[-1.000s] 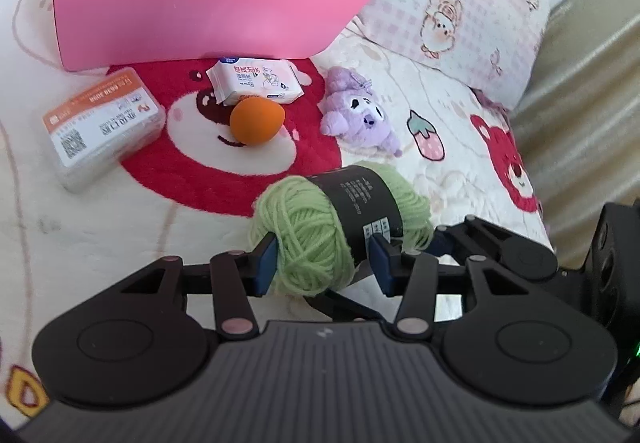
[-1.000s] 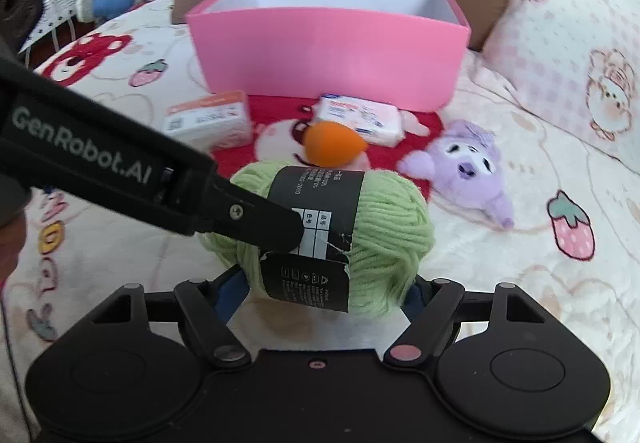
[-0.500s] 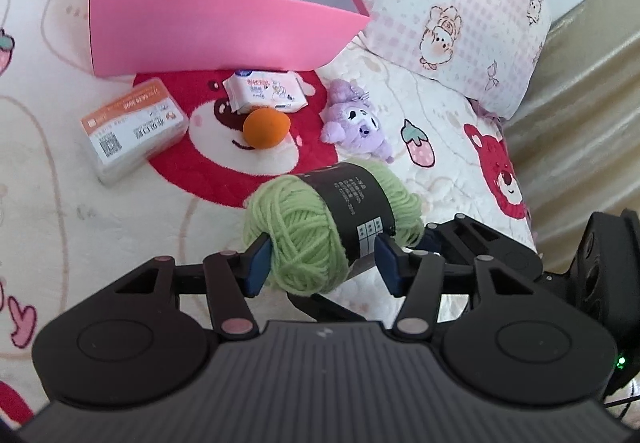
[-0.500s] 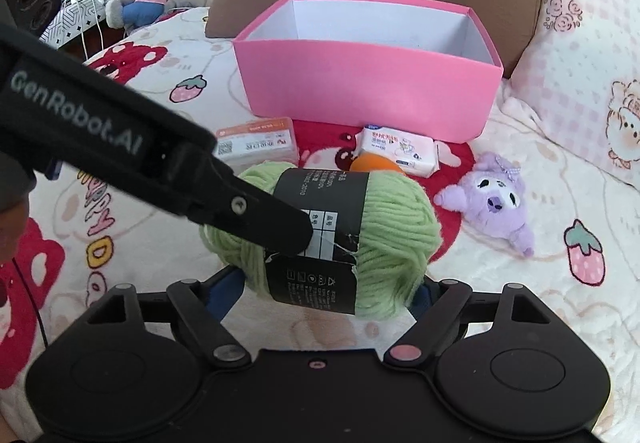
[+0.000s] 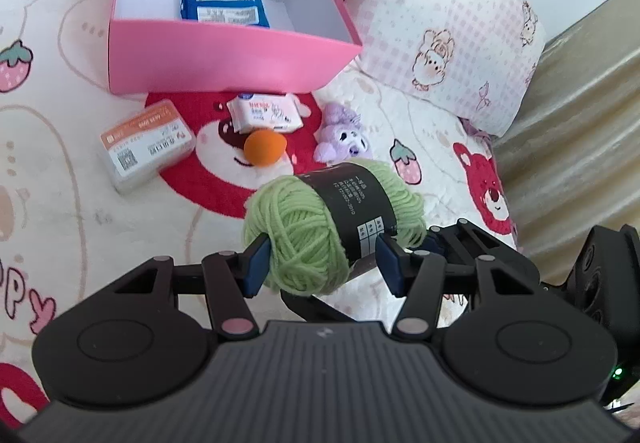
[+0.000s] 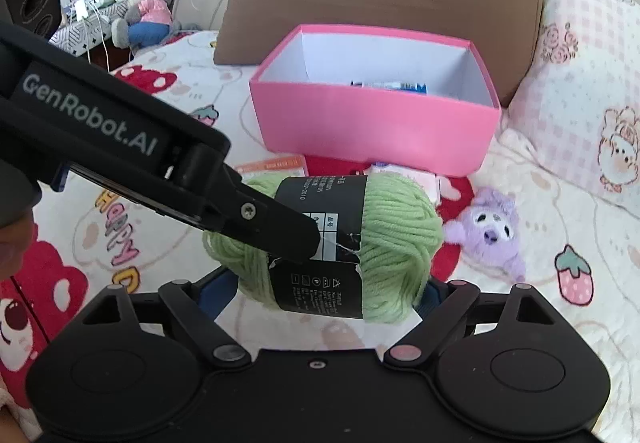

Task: Organize objects
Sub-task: 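Lift the yarn skein with the right tool and carry it over the pink box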

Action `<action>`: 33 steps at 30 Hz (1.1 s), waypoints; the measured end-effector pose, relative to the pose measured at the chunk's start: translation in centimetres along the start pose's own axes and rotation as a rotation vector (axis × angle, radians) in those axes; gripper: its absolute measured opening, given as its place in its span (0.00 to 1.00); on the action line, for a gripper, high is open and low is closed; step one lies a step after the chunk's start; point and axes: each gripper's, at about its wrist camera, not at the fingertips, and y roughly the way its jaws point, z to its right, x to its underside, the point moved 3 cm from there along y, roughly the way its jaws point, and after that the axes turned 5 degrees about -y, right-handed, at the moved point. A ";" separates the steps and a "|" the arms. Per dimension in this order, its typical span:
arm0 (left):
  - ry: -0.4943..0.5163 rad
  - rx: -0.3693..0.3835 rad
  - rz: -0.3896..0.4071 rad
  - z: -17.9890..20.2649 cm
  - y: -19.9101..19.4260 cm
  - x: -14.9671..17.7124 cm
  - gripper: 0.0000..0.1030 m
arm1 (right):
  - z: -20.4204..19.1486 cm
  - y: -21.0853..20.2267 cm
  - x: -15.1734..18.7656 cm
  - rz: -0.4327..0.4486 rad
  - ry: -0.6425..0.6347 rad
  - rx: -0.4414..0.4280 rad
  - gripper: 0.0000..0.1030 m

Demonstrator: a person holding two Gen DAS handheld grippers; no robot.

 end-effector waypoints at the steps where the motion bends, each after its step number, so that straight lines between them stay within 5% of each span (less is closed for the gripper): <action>1: 0.001 0.001 0.005 0.1 -0.3 -0.1 0.52 | -0.1 -0.2 -0.3 0.008 -0.006 0.006 0.90; 23: -0.004 -0.014 0.145 2.2 -6.0 -4.0 0.52 | -0.4 -2.1 -5.9 0.135 -0.132 0.018 0.92; 33: 0.074 -0.051 0.182 3.6 -6.2 -8.0 0.52 | 1.0 -1.2 -8.9 0.166 -0.126 0.020 0.92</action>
